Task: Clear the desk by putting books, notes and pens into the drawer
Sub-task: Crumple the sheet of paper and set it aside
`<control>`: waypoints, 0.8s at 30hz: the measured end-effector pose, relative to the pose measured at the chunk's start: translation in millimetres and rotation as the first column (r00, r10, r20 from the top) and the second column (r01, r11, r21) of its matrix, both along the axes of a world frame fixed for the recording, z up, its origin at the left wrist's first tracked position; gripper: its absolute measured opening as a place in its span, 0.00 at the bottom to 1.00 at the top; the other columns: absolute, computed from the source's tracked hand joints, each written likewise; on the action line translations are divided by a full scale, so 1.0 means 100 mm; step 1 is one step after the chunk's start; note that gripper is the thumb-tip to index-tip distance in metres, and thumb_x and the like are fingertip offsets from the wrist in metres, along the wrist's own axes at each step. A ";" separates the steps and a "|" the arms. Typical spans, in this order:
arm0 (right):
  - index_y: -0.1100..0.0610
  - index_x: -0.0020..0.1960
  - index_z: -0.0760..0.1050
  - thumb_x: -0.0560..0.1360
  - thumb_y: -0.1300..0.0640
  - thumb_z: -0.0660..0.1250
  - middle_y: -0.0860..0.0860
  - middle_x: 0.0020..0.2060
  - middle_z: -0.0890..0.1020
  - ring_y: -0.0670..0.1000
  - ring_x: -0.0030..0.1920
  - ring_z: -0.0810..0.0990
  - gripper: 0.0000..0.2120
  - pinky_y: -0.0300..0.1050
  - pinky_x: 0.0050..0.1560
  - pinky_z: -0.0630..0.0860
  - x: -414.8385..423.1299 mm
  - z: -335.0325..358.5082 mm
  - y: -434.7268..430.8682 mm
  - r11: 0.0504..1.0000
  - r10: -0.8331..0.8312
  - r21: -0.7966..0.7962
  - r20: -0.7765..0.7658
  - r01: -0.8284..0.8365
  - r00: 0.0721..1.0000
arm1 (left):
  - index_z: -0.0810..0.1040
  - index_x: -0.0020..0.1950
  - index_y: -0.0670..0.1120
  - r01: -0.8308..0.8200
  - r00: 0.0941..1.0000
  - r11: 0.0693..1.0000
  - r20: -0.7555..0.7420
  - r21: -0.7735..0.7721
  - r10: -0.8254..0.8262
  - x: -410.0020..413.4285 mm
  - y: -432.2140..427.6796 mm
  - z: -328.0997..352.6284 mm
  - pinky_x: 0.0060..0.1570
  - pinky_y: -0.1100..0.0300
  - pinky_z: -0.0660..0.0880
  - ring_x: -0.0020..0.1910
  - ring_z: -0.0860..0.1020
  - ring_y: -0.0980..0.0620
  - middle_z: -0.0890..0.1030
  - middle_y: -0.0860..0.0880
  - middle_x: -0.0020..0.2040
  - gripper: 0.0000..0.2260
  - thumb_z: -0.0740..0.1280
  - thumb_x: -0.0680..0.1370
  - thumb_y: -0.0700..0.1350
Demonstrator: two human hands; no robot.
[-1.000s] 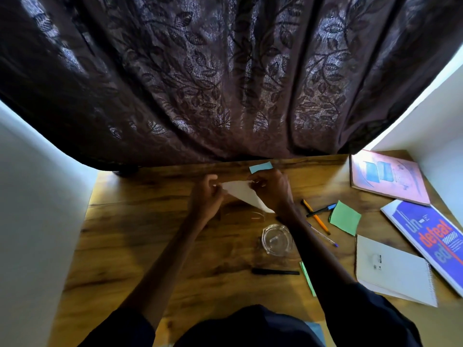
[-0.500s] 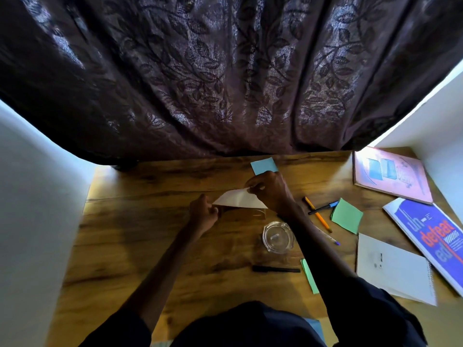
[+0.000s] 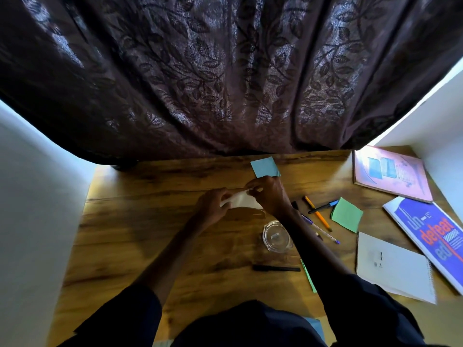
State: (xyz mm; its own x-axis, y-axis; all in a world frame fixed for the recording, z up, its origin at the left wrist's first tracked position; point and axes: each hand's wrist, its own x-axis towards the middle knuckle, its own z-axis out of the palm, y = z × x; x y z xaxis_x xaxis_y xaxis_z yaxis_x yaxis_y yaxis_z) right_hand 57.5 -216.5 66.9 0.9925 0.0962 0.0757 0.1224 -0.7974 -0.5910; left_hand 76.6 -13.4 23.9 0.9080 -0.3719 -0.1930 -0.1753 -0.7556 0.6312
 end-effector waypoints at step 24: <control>0.53 0.51 0.83 0.72 0.56 0.75 0.49 0.46 0.86 0.45 0.43 0.83 0.08 0.35 0.37 0.76 -0.13 -0.38 0.04 0.995 -0.093 -0.034 -0.126 0.089 0.988 | 0.73 0.69 0.44 -0.082 0.996 0.996 0.033 0.039 0.080 -0.09 0.10 -0.38 0.62 0.53 0.76 0.65 0.76 0.47 0.78 0.46 0.65 0.21 0.72 0.77 0.40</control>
State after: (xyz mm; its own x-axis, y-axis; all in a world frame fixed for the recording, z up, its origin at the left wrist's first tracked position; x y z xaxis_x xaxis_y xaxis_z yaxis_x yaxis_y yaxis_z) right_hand 45.0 -212.5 28.7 0.9986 0.0056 -0.0535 -0.0261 -0.8185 -0.5740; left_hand 67.1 -3.4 -14.5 0.9406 -0.2895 -0.1773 -0.1317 -0.7926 0.5954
